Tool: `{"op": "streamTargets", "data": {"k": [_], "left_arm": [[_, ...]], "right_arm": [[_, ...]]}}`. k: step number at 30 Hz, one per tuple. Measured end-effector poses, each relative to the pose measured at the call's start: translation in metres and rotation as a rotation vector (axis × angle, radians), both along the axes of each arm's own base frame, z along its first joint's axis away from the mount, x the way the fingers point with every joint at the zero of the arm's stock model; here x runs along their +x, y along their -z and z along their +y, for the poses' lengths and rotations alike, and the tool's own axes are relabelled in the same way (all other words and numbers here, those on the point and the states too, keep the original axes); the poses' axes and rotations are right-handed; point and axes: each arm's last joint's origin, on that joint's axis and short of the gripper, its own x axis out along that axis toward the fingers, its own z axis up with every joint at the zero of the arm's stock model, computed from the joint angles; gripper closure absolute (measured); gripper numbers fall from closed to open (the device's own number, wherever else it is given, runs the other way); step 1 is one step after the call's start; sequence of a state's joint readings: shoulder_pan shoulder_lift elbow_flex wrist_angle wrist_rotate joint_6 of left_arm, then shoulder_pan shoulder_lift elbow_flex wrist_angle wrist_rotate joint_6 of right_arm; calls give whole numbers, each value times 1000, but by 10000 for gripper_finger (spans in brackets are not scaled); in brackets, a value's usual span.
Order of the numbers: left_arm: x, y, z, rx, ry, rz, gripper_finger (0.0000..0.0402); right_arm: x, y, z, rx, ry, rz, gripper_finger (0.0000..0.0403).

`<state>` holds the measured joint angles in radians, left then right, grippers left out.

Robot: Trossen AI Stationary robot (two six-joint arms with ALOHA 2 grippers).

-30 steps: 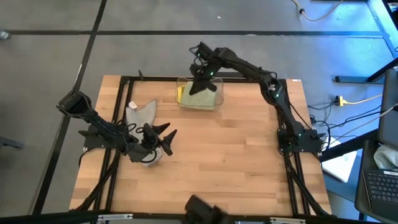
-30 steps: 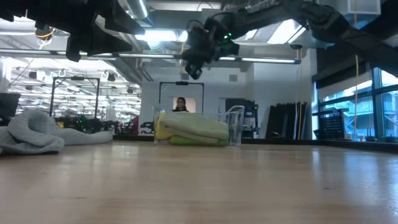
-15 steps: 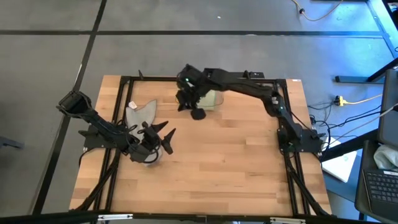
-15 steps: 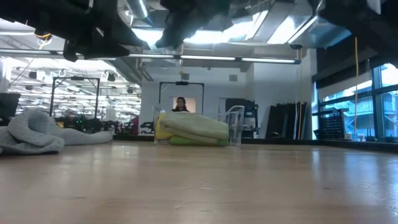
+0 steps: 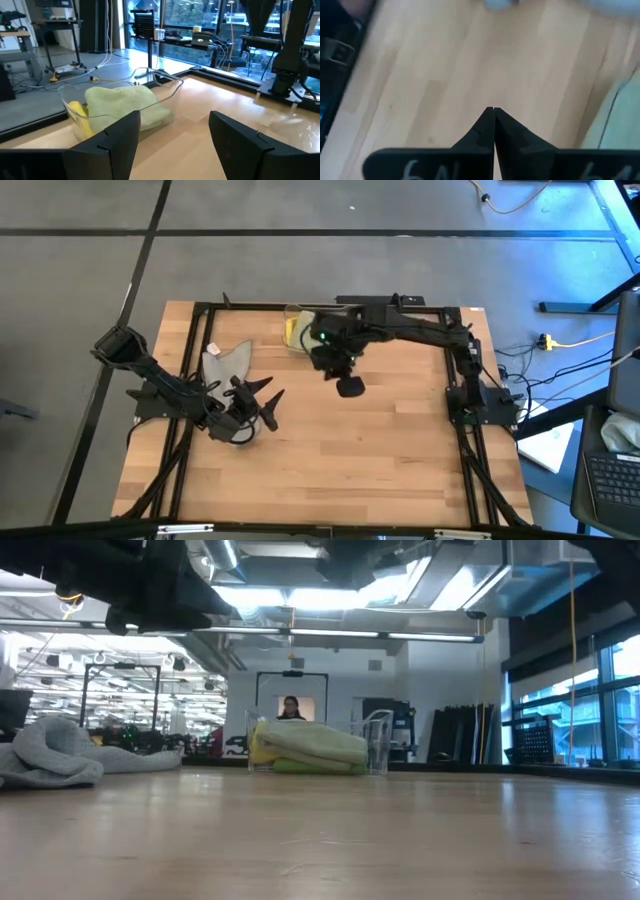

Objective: Fold microfiber towels
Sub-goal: Fold the gray microfiber cloth

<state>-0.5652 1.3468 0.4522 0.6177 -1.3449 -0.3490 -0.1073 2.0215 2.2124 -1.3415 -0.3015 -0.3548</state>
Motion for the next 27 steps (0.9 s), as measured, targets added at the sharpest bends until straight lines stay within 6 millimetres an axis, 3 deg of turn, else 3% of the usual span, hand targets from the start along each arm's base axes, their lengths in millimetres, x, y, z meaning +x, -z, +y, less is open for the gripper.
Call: {"op": "streamTargets", "data": {"k": [6,10,14,20,27], "left_arm": [[3,-6,3,17,-17,-7,169],[5,-11,6,40,-28,-7,169],[8,-14,13,34,-54,-27,169],[17,-17,26,-16,8,-79,169],[22,-15,35,-68,27,-114,169]], "right_arm": [[-32,29,2,-147,273,177,397],[-72,26,4,-127,354,19,397],[-119,37,9,-85,407,-163,397],[-171,86,14,24,481,-334,393],[-198,135,25,90,444,-624,381]]}}
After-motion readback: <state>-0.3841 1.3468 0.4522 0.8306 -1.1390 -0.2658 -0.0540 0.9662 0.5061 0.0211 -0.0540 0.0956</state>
